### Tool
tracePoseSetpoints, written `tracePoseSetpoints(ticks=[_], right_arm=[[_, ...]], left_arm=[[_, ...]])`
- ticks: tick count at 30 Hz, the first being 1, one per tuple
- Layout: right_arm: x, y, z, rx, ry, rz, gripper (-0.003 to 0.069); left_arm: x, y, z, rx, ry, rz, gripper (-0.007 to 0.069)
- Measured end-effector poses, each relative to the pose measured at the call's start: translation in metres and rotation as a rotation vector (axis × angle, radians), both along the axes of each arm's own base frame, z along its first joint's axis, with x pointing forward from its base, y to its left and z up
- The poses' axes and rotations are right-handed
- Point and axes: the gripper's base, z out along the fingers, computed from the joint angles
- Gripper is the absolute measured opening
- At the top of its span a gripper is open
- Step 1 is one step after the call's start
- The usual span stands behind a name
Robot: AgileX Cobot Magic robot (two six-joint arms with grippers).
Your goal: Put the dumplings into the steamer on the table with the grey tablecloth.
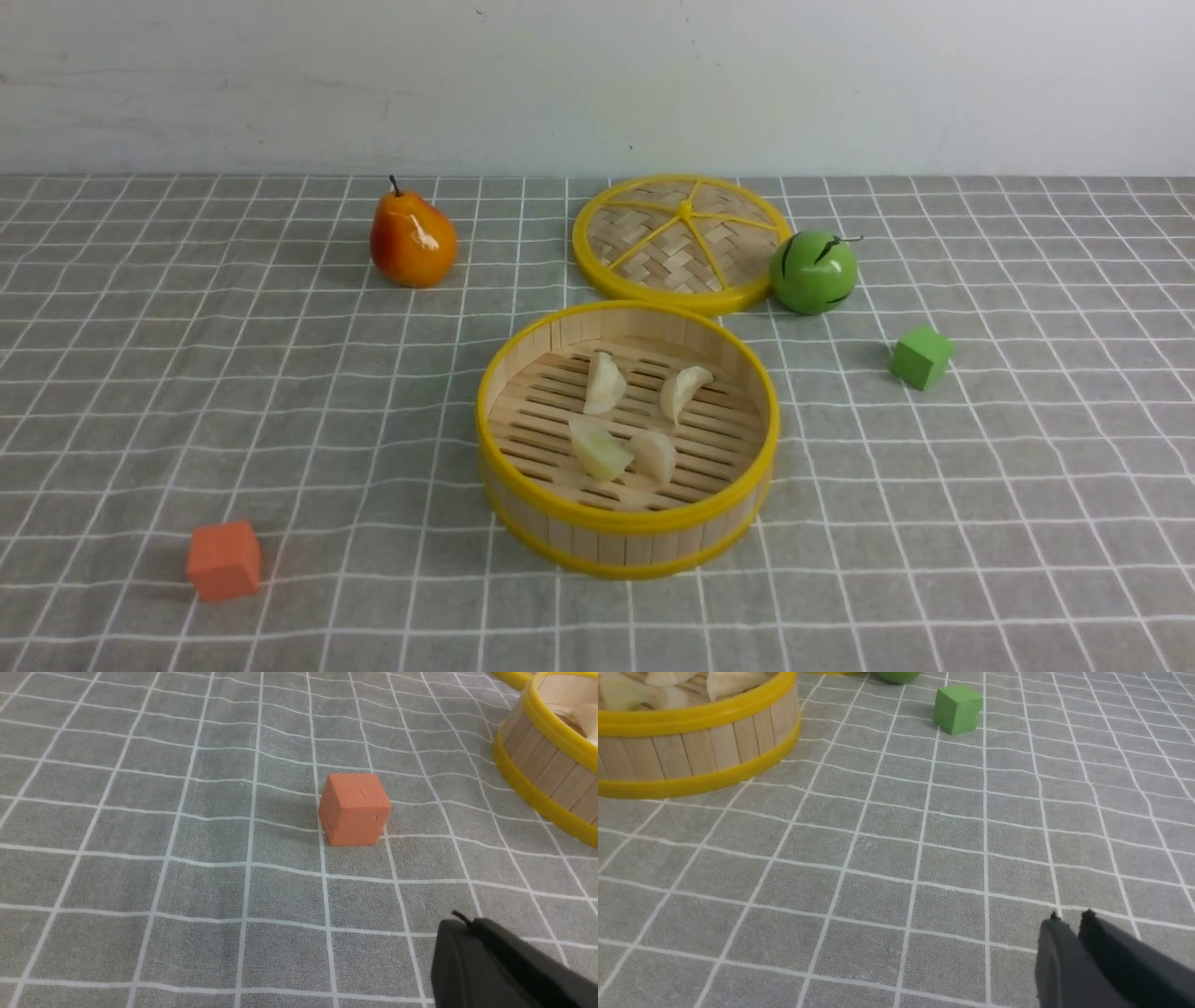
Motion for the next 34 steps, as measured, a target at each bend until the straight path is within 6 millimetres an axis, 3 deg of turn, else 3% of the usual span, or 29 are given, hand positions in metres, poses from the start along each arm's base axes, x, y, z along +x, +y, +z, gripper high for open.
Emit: tracePoseSetpoints(ticks=[34], right_arm=[[0.0000,0.0000,0.0000,0.000,0.000,0.000,0.0096]], left_arm=[[0.0000,0.0000,0.0000,-0.001,0.000,0.000,-0.0009]])
